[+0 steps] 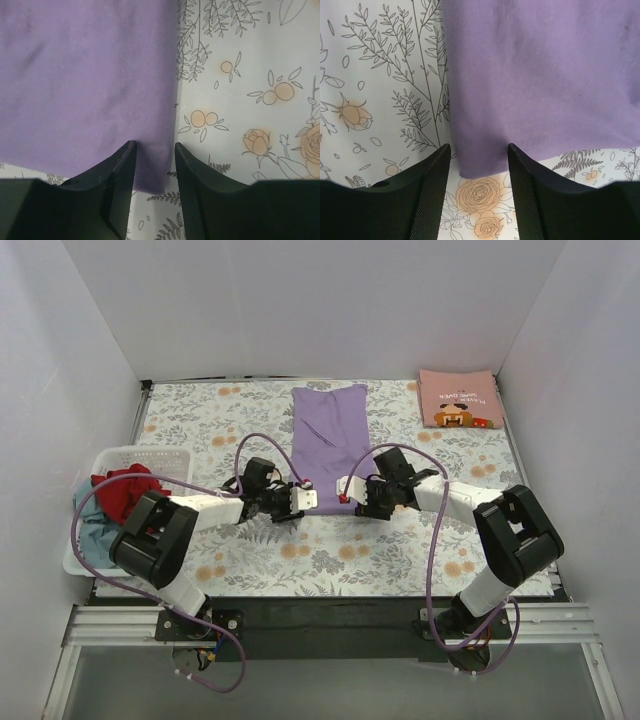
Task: Fold and stack the t-shirts
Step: Fold the tshirt
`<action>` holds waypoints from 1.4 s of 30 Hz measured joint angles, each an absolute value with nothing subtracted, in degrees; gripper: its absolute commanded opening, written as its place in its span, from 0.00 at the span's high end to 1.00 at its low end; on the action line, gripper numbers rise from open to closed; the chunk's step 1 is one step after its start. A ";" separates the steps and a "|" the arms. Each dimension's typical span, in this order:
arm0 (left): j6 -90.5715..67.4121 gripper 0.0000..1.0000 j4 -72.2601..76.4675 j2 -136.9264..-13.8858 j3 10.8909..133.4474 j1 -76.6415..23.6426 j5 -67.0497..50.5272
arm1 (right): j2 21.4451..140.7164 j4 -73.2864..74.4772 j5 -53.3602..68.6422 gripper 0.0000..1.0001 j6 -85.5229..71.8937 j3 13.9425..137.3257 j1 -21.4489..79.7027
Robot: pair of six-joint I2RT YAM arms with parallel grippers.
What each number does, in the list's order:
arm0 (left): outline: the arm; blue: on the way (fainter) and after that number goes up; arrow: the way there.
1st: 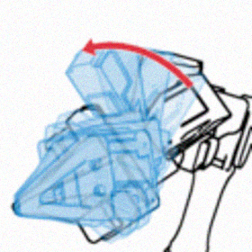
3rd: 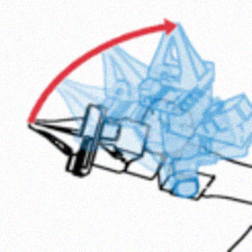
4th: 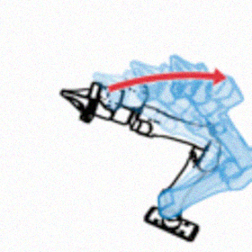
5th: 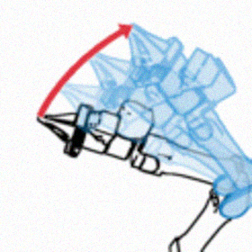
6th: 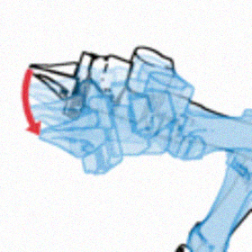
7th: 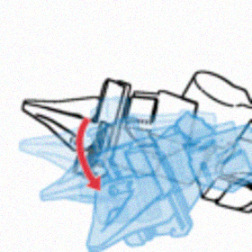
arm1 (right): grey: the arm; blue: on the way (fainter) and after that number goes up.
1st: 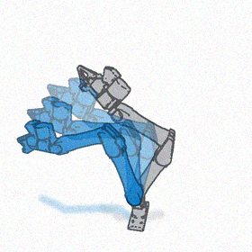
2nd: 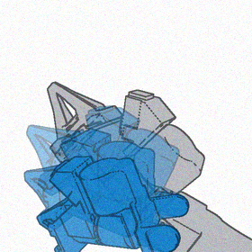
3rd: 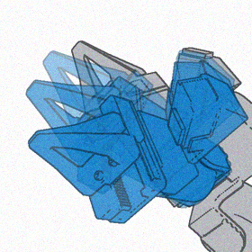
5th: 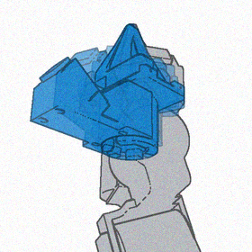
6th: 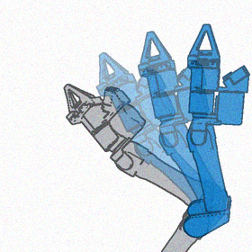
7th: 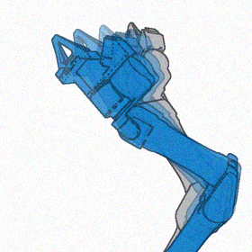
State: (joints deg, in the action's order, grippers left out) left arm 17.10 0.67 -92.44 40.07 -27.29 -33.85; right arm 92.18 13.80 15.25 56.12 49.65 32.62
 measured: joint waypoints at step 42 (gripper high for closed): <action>9.63 1.00 -41.41 -59.96 58.76 -28.45 -42.37 | 72.86 54.26 20.16 0.99 50.43 77.10 41.54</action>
